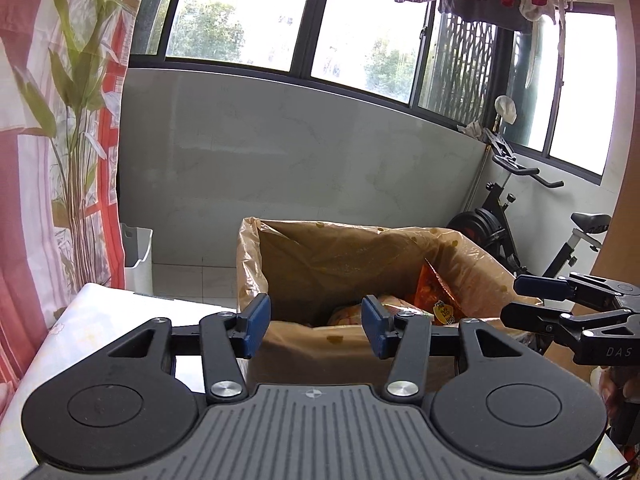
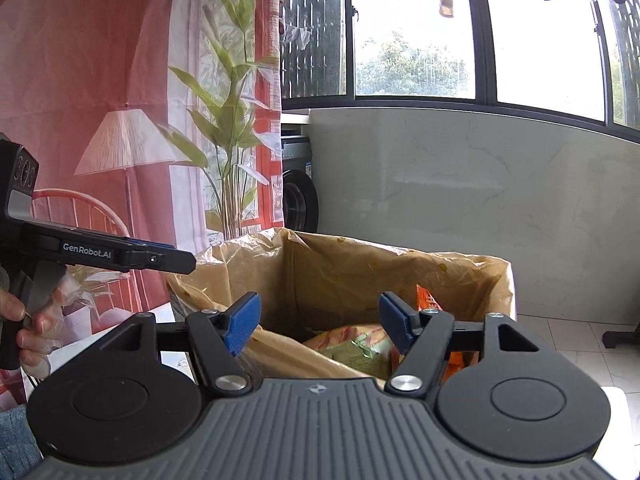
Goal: Organize snacks
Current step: 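Carry both snacks over the box and open both tools to release them, then lower both open tools to the bread loaf and red packet, then grasp the clear-wrapped bread loaf with left tool while right tool grasps the red packet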
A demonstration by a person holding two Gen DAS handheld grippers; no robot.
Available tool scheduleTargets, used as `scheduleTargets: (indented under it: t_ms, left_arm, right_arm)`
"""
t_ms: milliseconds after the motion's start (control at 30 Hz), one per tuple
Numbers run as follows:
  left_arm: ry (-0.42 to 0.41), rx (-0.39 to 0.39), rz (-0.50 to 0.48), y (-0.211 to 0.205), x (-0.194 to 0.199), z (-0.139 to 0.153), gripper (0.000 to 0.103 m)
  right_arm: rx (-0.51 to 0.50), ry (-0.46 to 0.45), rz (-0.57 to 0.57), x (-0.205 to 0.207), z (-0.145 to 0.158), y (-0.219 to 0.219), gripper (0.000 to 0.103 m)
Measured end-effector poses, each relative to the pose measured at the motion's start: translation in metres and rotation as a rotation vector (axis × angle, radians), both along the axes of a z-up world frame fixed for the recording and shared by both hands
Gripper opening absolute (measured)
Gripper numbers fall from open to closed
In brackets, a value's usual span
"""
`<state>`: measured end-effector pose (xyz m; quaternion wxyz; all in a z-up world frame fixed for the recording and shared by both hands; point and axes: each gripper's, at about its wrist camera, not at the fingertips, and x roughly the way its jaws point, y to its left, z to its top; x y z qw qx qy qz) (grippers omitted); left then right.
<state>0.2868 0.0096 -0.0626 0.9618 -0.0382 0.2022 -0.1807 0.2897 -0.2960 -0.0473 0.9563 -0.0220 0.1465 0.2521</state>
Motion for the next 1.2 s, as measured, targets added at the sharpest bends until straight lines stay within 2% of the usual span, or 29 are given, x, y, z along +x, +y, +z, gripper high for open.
scheduleTargets:
  t_ms: [133,267,400,533,633,767,1000,1200]
  left_arm:
    - [0.017,-0.042,0.017,-0.001,-0.022,-0.013,0.053]
    - [0.083,-0.07,0.014,-0.007,-0.032,-0.035,0.053]
    - [0.161,-0.035,0.0,-0.021,-0.031,-0.063,0.054]
    - [0.228,-0.004,-0.034,-0.036,-0.022,-0.09,0.065]
    - [0.274,0.025,-0.055,-0.048,-0.015,-0.108,0.067]
    - [0.318,0.08,-0.086,-0.066,-0.013,-0.13,0.077]
    - [0.338,0.191,-0.082,-0.083,-0.016,-0.151,0.082]
    - [0.363,0.179,-0.082,-0.077,-0.024,-0.16,0.082]
  right_arm:
    - [-0.003,-0.005,-0.028,-0.028,-0.023,-0.013,0.068]
    - [0.002,0.012,-0.033,-0.05,-0.047,-0.021,0.068]
    - [-0.021,0.074,-0.046,-0.056,-0.076,-0.025,0.068]
    - [-0.023,0.172,-0.078,-0.047,-0.107,-0.029,0.068]
    - [-0.054,0.225,-0.118,-0.036,-0.128,-0.029,0.068]
    - [-0.066,0.288,-0.159,-0.023,-0.149,-0.028,0.065]
    - [-0.1,0.319,-0.178,-0.012,-0.166,-0.023,0.065]
    - [-0.143,0.336,-0.156,-0.009,-0.176,-0.011,0.065]
